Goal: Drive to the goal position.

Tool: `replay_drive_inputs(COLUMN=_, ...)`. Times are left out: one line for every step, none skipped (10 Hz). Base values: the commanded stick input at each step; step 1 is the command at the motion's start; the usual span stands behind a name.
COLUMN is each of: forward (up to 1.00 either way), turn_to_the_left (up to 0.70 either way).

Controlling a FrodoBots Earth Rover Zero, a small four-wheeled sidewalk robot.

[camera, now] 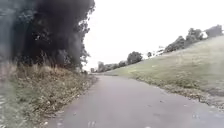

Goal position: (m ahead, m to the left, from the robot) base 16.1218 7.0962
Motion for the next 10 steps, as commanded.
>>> replay_drive_inputs(forward=0.45, turn_to_the_left=0.0)
replay_drive_inputs(forward=0.45, turn_to_the_left=0.0)
replay_drive_inputs(forward=0.45, turn_to_the_left=0.0)
replay_drive_inputs(forward=0.45, turn_to_the_left=0.0)
replay_drive_inputs(forward=0.45, turn_to_the_left=0.0)
replay_drive_inputs(forward=0.45, turn_to_the_left=0.0)
replay_drive_inputs(forward=0.45, turn_to_the_left=0.0)
replay_drive_inputs(forward=0.45, turn_to_the_left=0.0)
replay_drive_inputs(forward=0.45, turn_to_the_left=0.0)
replay_drive_inputs(forward=0.45, turn_to_the_left=0.0)
